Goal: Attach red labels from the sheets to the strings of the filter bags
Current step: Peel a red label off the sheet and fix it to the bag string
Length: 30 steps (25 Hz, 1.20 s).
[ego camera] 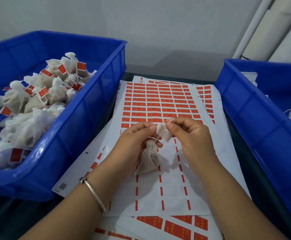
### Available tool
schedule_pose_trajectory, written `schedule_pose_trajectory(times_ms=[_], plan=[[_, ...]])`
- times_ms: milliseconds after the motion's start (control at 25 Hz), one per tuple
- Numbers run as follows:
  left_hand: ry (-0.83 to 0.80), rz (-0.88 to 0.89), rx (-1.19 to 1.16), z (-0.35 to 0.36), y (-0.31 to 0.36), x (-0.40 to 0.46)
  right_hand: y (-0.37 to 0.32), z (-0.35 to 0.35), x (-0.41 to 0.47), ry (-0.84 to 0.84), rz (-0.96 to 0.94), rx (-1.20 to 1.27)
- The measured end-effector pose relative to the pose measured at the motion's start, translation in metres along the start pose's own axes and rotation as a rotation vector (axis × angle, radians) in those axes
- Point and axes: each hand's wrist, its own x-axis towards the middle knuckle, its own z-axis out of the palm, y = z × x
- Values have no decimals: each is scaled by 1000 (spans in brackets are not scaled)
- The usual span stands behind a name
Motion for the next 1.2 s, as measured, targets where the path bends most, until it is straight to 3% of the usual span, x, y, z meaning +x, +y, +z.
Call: schedule_pose_trajectory(times_ms=[320, 760, 1200], plan=[[-79, 70, 17, -2, 1, -2, -1, -1, 0, -15, -10, 23], [-56, 136, -1, -1, -6, 3, -1, -1, 0, -44, -16, 52], [-32, 54, 109, -3, -6, 6, 1, 2, -1, -76, 11, 44]])
